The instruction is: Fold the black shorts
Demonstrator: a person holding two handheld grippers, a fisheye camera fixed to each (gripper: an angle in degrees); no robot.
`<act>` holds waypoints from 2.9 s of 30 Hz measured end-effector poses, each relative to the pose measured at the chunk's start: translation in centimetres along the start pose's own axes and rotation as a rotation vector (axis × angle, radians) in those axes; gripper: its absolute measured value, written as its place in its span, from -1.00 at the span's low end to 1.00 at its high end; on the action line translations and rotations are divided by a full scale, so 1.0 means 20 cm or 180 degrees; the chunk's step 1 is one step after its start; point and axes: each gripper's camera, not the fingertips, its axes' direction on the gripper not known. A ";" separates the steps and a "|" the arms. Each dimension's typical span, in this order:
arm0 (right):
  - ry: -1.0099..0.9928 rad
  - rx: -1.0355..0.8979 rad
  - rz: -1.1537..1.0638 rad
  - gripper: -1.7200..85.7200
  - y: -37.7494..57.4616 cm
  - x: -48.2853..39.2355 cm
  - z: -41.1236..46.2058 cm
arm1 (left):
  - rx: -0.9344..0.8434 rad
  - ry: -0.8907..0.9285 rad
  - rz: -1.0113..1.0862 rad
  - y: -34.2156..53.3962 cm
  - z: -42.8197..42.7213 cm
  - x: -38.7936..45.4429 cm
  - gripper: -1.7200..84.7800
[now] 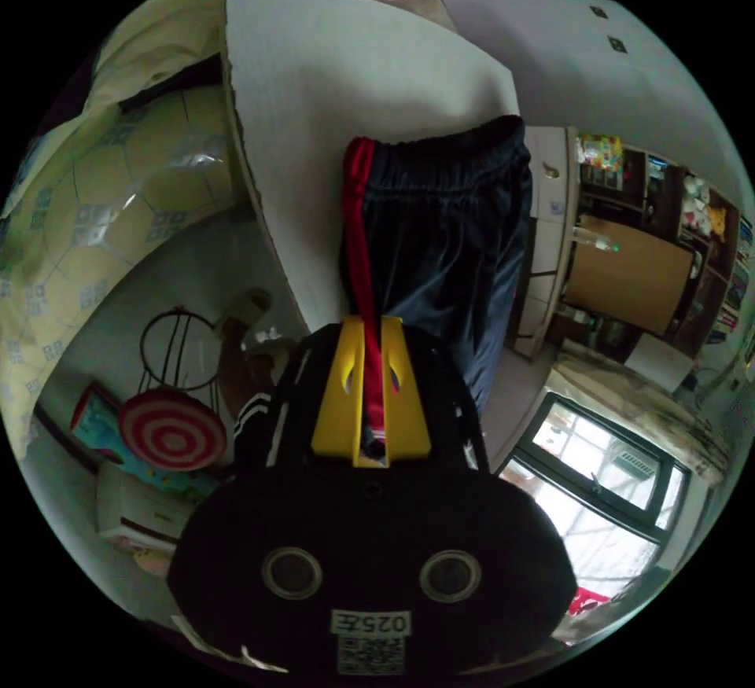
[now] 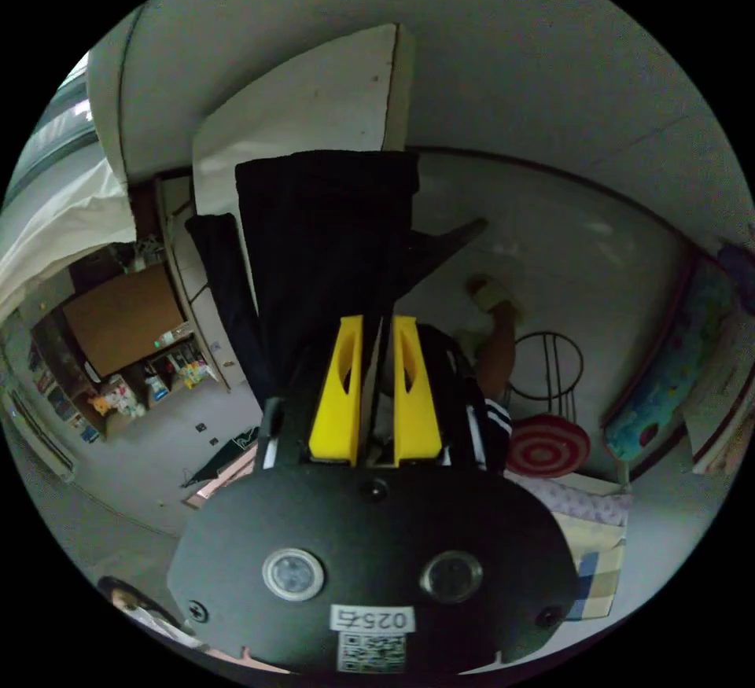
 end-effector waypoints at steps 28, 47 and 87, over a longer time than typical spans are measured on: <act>-0.0938 0.0474 -0.0847 -0.98 0.29 -0.21 -0.40 | 0.0521 0.1666 0.0561 0.63 -0.90 0.44 -0.99; -0.0242 0.0239 -0.1076 -0.98 0.56 -0.46 -0.58 | 0.1101 0.1694 0.0172 1.05 -1.26 0.18 -0.99; 0.0557 -0.0636 -0.1656 -0.97 -0.55 -2.23 0.81 | 0.0263 0.0903 -0.0102 -0.57 0.57 1.00 -0.99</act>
